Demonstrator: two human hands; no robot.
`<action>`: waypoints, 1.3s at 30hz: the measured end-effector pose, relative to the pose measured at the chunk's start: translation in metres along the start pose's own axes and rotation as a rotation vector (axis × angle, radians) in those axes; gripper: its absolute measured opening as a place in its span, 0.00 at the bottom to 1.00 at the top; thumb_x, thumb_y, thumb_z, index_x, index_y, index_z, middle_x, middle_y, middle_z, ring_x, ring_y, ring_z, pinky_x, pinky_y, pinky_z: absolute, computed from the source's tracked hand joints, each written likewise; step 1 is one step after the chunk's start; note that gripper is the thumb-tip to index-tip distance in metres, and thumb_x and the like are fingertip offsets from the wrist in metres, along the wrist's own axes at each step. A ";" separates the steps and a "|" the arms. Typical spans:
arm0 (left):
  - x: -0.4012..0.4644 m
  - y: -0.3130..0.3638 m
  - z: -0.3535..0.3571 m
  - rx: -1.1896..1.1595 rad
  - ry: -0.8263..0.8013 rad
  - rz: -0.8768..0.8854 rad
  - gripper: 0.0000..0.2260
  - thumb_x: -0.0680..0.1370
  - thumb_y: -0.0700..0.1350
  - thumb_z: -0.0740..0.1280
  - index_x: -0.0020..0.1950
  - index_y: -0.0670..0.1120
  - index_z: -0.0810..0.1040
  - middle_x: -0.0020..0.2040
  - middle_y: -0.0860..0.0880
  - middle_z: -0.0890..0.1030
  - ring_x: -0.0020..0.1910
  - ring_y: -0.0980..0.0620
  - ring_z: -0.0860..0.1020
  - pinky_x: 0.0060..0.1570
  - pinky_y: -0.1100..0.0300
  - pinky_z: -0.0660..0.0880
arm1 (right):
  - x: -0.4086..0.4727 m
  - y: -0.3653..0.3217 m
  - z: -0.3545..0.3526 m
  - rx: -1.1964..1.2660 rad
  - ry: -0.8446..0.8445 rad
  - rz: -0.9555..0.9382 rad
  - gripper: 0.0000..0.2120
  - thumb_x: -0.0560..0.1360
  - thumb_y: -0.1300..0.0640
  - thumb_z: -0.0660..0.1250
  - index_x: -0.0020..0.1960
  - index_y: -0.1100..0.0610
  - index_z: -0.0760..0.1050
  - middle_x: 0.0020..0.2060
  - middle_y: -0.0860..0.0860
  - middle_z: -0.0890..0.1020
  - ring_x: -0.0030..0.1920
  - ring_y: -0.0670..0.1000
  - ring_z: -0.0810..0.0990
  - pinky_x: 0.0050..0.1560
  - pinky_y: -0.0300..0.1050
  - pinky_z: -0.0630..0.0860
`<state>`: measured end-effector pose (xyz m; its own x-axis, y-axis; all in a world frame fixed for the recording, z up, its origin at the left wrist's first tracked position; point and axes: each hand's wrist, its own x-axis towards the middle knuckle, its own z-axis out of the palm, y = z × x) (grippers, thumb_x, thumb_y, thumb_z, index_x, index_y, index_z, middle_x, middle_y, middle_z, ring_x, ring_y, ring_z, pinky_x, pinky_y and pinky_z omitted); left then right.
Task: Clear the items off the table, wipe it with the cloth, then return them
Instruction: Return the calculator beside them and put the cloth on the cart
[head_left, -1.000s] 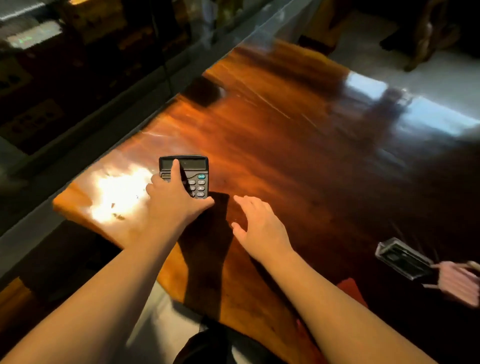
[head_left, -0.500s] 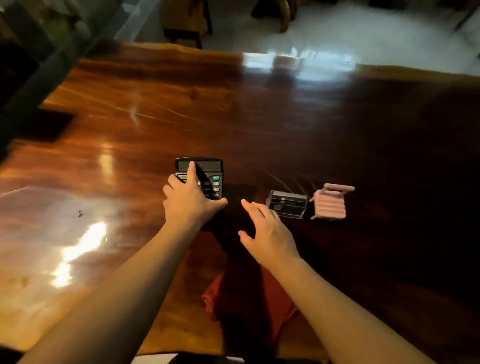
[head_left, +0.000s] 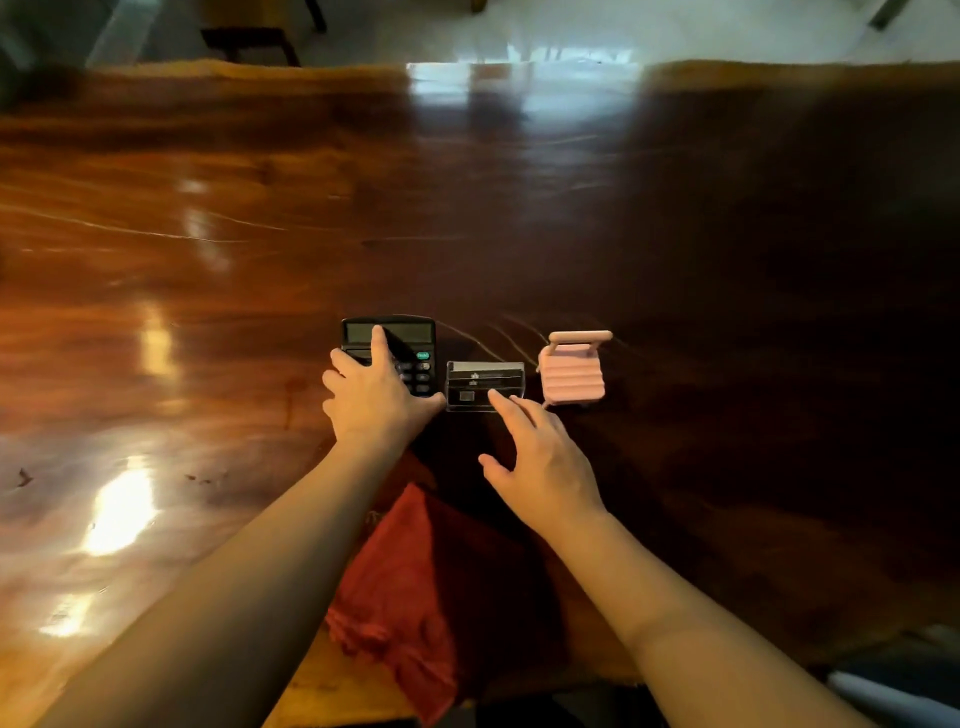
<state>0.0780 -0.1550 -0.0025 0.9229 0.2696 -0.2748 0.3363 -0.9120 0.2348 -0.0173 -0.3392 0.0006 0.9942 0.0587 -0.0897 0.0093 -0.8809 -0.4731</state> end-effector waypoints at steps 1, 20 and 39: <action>0.000 0.000 0.002 0.006 0.000 -0.001 0.55 0.60 0.72 0.72 0.79 0.56 0.50 0.73 0.36 0.61 0.69 0.33 0.64 0.60 0.37 0.71 | -0.001 0.002 0.000 0.001 -0.001 0.000 0.37 0.75 0.47 0.73 0.78 0.44 0.58 0.72 0.49 0.70 0.72 0.51 0.69 0.61 0.49 0.78; -0.001 -0.021 0.010 0.065 -0.047 0.031 0.56 0.61 0.81 0.63 0.81 0.55 0.48 0.78 0.36 0.58 0.72 0.32 0.64 0.62 0.38 0.72 | -0.009 -0.004 0.007 0.018 -0.022 -0.046 0.37 0.76 0.46 0.72 0.79 0.44 0.57 0.73 0.48 0.69 0.72 0.49 0.68 0.61 0.48 0.78; -0.088 -0.081 -0.013 0.025 -0.145 0.515 0.36 0.77 0.55 0.70 0.80 0.47 0.60 0.74 0.44 0.70 0.71 0.41 0.67 0.70 0.48 0.67 | -0.038 -0.013 -0.003 0.008 -0.151 -0.174 0.38 0.76 0.45 0.71 0.79 0.43 0.56 0.76 0.49 0.65 0.74 0.52 0.66 0.63 0.52 0.75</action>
<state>-0.0283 -0.1013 0.0150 0.9312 -0.2589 -0.2567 -0.1597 -0.9226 0.3512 -0.0553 -0.3317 0.0125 0.9506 0.2792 -0.1357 0.1776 -0.8476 -0.5000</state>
